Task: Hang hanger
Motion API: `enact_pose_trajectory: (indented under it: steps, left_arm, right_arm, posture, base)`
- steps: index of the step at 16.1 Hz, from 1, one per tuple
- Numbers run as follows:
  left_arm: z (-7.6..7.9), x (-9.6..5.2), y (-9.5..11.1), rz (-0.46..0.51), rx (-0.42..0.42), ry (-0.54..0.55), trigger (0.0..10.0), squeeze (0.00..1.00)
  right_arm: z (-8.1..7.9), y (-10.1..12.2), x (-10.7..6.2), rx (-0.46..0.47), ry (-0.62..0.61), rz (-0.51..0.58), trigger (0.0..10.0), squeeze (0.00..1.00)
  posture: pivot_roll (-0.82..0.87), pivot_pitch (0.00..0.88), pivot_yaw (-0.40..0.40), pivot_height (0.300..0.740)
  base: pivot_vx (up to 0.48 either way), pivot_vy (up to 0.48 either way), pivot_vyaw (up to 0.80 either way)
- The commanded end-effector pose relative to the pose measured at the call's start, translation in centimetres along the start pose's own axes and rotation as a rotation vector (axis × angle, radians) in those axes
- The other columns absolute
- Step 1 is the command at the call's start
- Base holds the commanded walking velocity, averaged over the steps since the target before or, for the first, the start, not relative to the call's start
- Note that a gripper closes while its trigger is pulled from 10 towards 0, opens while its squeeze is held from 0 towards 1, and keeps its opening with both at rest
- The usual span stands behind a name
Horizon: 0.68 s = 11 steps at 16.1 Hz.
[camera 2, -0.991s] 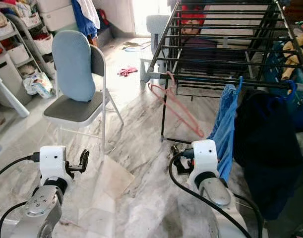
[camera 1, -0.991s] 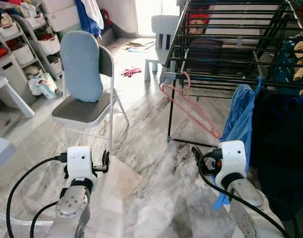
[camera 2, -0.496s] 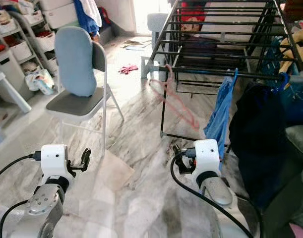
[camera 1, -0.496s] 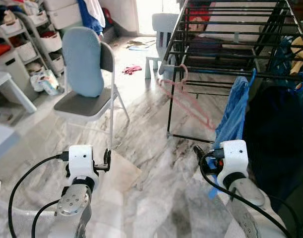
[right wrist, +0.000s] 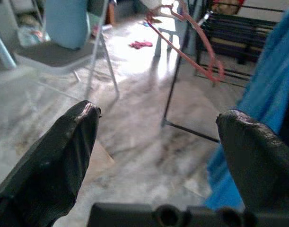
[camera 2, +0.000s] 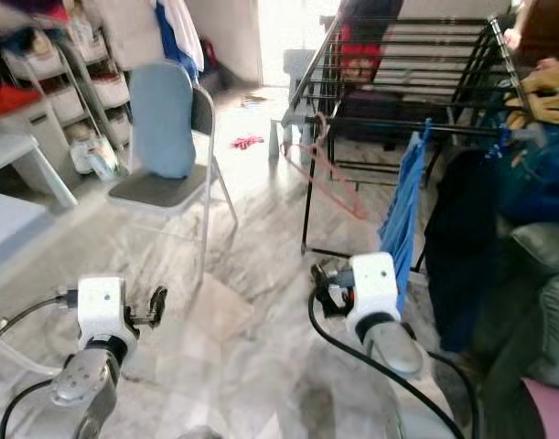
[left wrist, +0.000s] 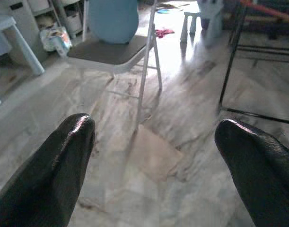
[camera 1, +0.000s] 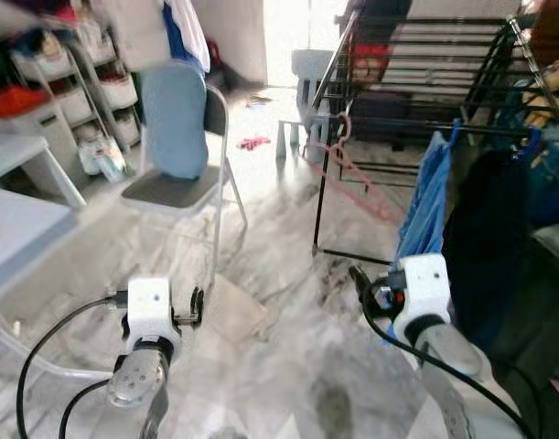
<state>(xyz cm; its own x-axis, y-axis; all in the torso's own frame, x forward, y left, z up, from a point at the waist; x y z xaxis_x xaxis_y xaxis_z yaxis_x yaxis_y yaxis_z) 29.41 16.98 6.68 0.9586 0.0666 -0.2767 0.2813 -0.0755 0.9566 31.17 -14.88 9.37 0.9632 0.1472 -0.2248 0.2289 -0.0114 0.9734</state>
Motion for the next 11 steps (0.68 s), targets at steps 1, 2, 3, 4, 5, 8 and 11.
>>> enact_pose_trajectory:
  steps: [1, 2, 3, 4, 5, 8, 11]
  left_arm:
    - [-0.36, 0.24, 0.76, 0.021, 0.012, 0.009, 10.0, 0.00]
    - [-0.34, 0.23, 0.76, 0.020, 0.012, 0.008, 10.0, 0.00]
    - [-0.33, 0.23, 0.76, 0.020, 0.013, 0.008, 10.0, 0.00]
    - [-0.33, 0.23, 0.76, 0.019, 0.012, 0.008, 10.0, 0.00]
    - [-0.33, 0.23, 0.75, 0.019, 0.012, 0.007, 10.0, 0.00]
    - [-0.28, 0.17, 0.72, 0.017, 0.013, 0.006, 10.0, 0.00]
    - [-0.31, 0.15, 0.64, 0.012, 0.004, 0.007, 10.0, 0.00]
  right_arm:
    - [-0.15, 0.47, 0.10, 0.010, 0.001, 0.018, 10.0, 0.00]
    - [-0.14, 0.42, 0.06, 0.010, 0.001, 0.017, 10.0, 0.00]
    - [-0.15, 0.39, 0.05, 0.010, 0.001, 0.016, 10.0, 0.00]
    - [-0.24, 0.33, 0.01, 0.012, 0.002, 0.015, 10.0, 0.00]
    - [-0.29, 0.32, 0.00, 0.013, 0.003, 0.015, 10.0, 0.00]
    - [-0.29, 0.30, 0.04, 0.017, 0.002, 0.014, 10.0, 0.00]
    - [-0.27, 0.25, -0.07, 0.023, -0.001, 0.013, 10.0, 0.00]
  posture:
    - [-0.06, 0.000, 0.047, 0.740]
    - [-0.06, 0.000, 0.045, 0.740]
    - [-0.06, 0.000, 0.045, 0.740]
    - [-0.06, 0.000, 0.045, 0.740]
    - [-0.06, 0.000, 0.045, 0.740]
    - [-0.06, 0.000, 0.045, 0.740]
    - [-0.06, 0.000, 0.047, 0.740]
  base:
    - [-0.326, 0.000, 0.00]
    - [-0.326, 0.000, 0.00]
    - [-0.319, 0.000, 0.00]
    - [-0.322, 0.000, 0.00]
    - [-0.322, 0.000, 0.00]
    - [-0.320, 0.000, 0.00]
    - [-0.094, 0.000, 0.00]
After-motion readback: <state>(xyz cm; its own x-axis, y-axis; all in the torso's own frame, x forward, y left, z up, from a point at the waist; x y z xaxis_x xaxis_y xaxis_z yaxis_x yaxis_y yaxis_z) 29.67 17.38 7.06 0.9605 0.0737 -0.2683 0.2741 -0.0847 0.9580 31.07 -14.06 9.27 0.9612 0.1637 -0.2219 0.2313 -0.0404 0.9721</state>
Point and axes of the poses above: a point about 5 cm out from each wrist's last joint towards the gripper, its own x axis pointing out of the wrist towards the gripper, its own y axis along the axis of the wrist's last joint, z = x × y, the point moved 6 cm from there along x, pointing out of the wrist towards the gripper, and after that the axes turned 4 degrees about x, right-handed, at the moved point
